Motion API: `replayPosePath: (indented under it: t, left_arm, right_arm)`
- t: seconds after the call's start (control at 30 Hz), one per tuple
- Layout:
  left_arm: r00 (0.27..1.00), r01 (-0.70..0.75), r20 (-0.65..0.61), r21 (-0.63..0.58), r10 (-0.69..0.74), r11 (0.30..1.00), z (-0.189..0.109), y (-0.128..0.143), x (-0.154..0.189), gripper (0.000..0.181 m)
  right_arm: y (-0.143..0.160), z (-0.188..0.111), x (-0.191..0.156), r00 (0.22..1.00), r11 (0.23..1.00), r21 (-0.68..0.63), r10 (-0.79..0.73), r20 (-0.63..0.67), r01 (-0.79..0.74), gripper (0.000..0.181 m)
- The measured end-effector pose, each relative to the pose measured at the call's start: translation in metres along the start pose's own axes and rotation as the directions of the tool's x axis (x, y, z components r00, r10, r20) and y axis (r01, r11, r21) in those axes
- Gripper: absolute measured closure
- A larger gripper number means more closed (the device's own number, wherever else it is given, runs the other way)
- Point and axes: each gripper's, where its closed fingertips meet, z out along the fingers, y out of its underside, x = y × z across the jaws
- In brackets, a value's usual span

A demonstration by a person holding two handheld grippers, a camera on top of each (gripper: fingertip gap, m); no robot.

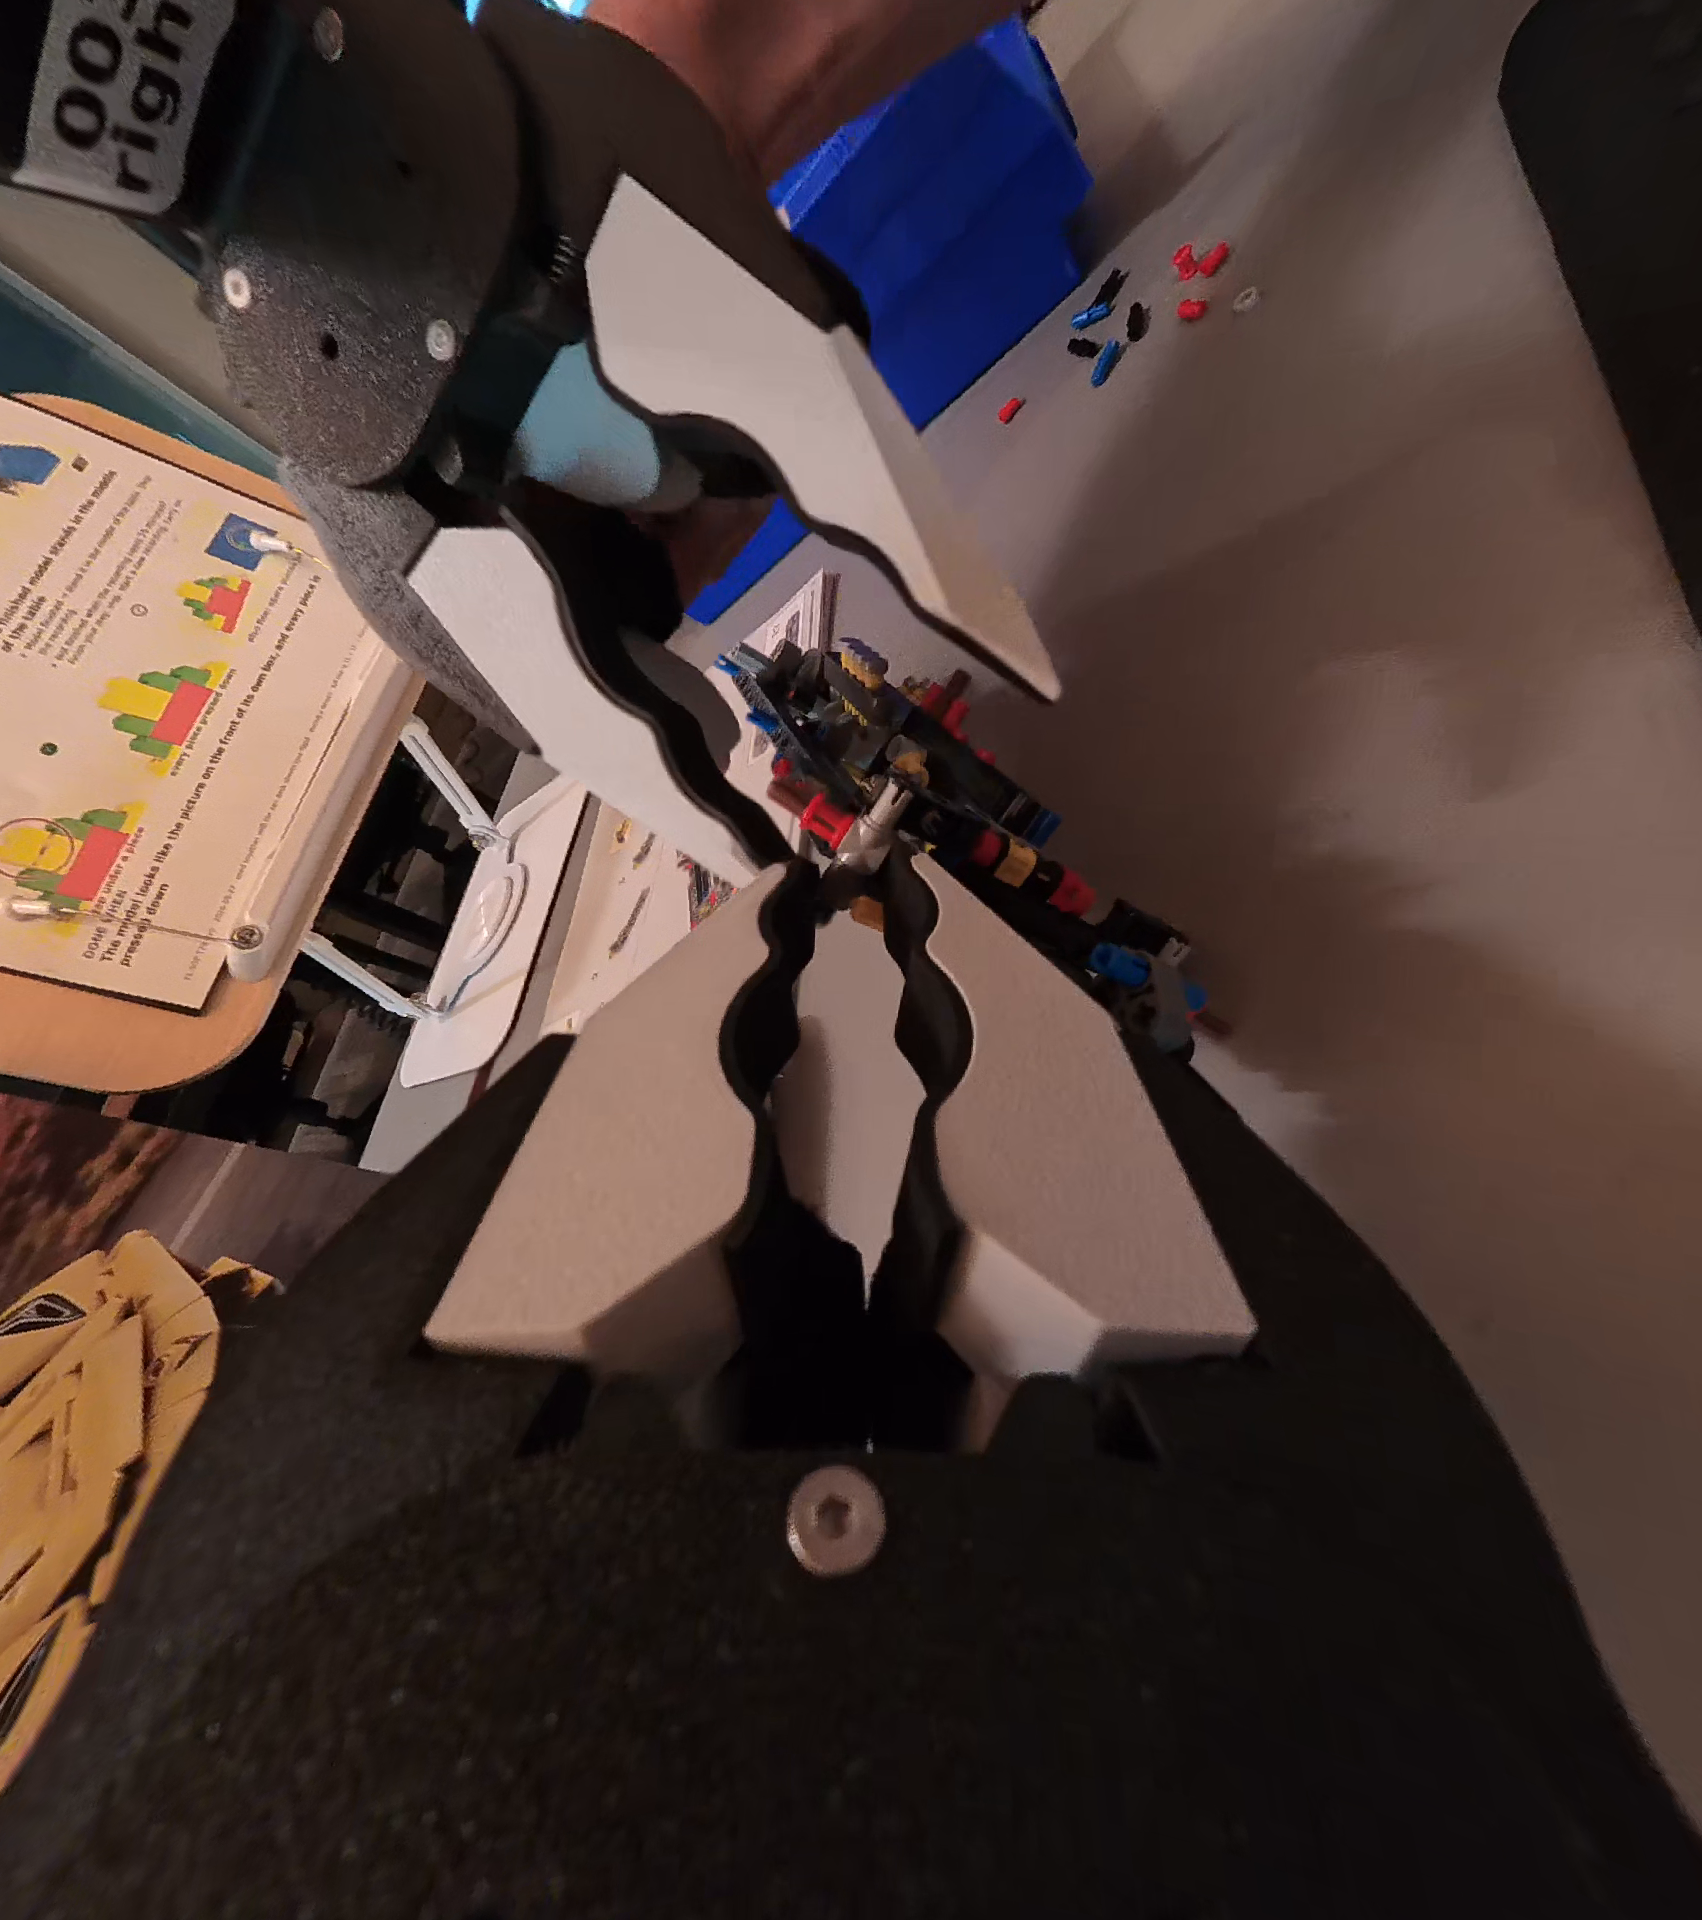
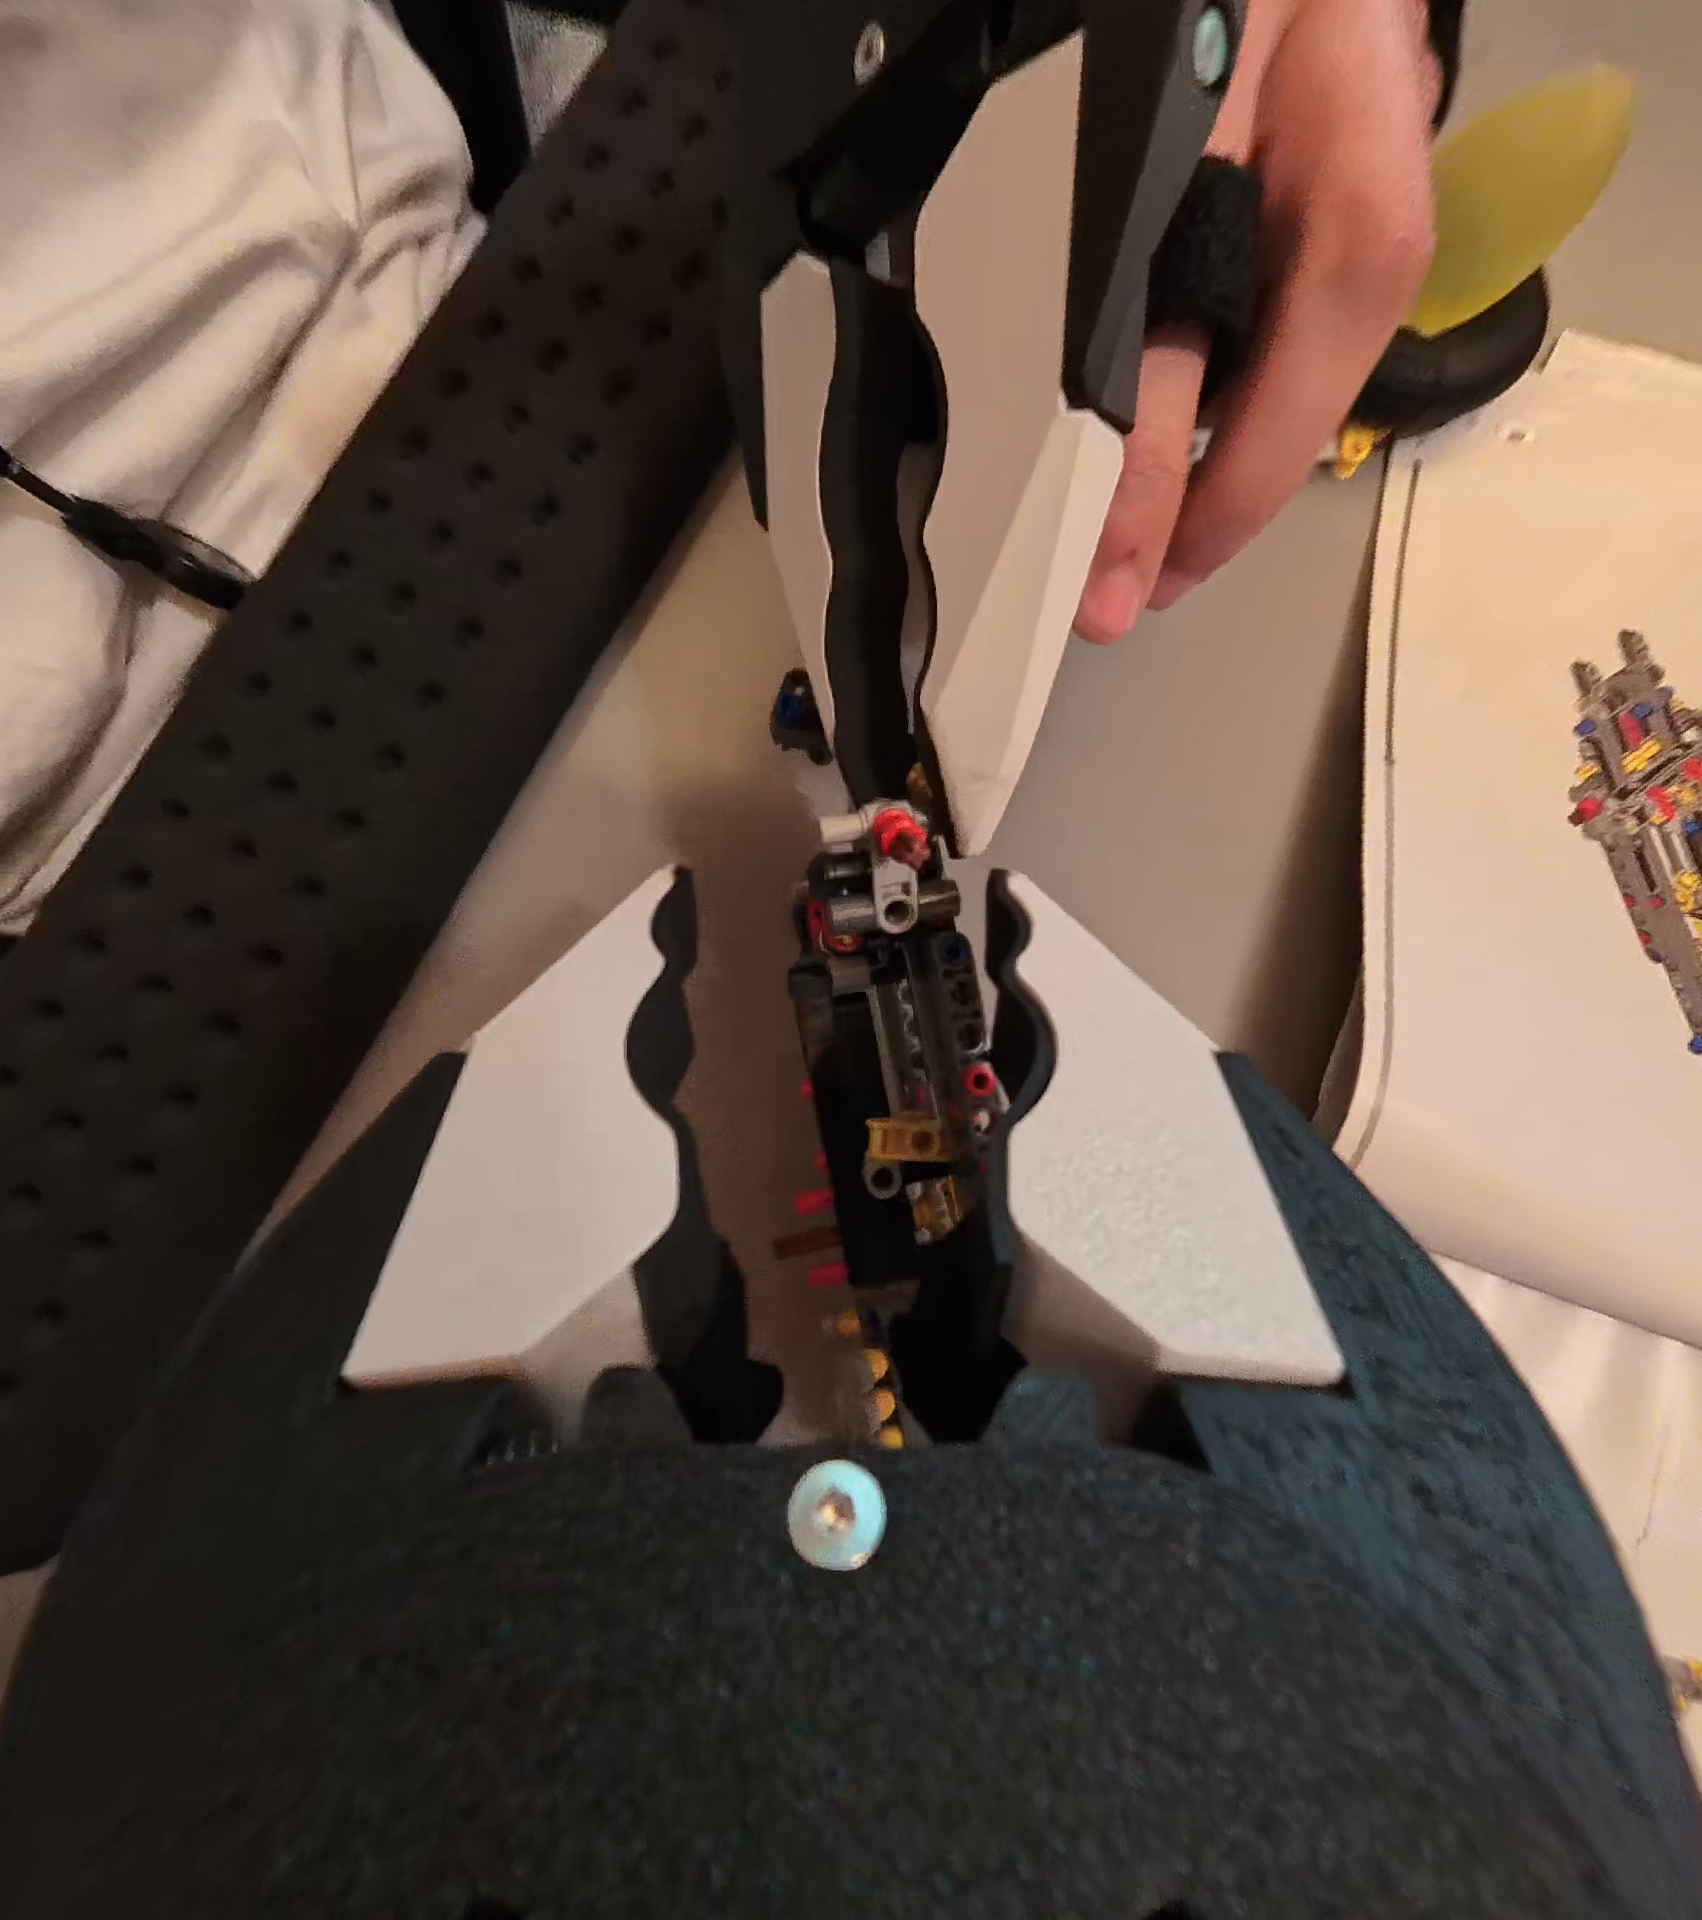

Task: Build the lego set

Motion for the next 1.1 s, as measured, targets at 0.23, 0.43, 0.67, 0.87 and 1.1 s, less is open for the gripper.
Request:
replayPosePath:
  t: [0.23, 0.43, 0.67, 0.87, 1.1]
  left_arm:
    - [1.000, 0.023, 0.010, -0.027, -0.022, 0.999, -0.001, 0.001, 0.000, 0.170]
    - [0.999, 0.043, 0.017, -0.032, -0.043, 0.999, 0.000, -0.001, 0.001, 0.169]
    - [0.844, 0.497, -0.187, -0.080, -0.503, 0.864, -0.025, 0.011, 0.004, 0.152]
    - [0.709, 0.615, -0.336, -0.138, -0.620, 0.777, -0.019, 0.009, 0.023, 0.163]
    - [0.726, 0.611, -0.305, -0.123, -0.616, 0.782, -0.014, 0.008, 0.022, 0.163]
  right_arm:
    - [0.006, 0.009, 0.012, 0.993, 0.983, -0.160, -0.105, -0.061, 0.094, 0.148]
    - [0.010, 0.017, 0.007, 0.999, 0.987, -0.162, 0.017, 0.048, -0.009, 0.153]
    - [0.013, 0.014, 0.009, 1.000, 0.989, -0.145, -0.010, 0.008, 0.011, 0.154]
    - [0.014, 0.014, 0.012, 1.000, 0.989, -0.148, -0.009, 0.000, 0.009, 0.155]
    - [0.018, 0.012, 0.012, 1.000, 0.986, -0.163, -0.028, -0.002, 0.027, 0.156]
